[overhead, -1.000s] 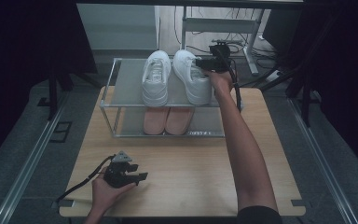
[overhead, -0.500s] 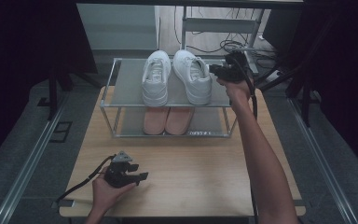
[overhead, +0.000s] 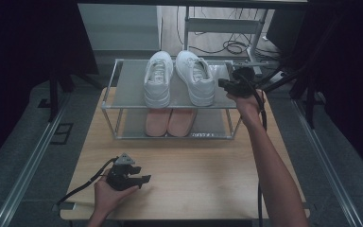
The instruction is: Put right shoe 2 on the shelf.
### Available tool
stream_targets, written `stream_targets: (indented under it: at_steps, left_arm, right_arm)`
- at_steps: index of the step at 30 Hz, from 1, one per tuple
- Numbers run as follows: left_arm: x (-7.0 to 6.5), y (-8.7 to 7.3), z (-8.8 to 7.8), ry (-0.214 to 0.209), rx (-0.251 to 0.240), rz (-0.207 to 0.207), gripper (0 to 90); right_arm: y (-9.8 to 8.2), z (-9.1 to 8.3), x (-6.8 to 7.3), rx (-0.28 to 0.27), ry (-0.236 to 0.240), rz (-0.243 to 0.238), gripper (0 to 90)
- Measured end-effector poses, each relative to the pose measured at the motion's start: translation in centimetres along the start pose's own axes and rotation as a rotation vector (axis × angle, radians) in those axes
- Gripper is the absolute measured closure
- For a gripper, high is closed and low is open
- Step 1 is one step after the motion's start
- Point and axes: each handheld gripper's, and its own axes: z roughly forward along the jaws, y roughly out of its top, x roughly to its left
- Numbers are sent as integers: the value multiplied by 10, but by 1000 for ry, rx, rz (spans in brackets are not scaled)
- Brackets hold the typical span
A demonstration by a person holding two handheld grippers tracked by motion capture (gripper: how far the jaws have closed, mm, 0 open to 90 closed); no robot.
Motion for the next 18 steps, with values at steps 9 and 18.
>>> stream_targets:
  at_steps: [9, 18]
  left_arm:
    - [0, 0, 2, -1, 8, 6, 435]
    - [-1, -1, 2, -1, 8, 2, 435]
  right_arm:
    - [-18, 2, -5, 30, -6, -1, 893]
    - [-25, 13, 1, 60, -12, -28, 893]
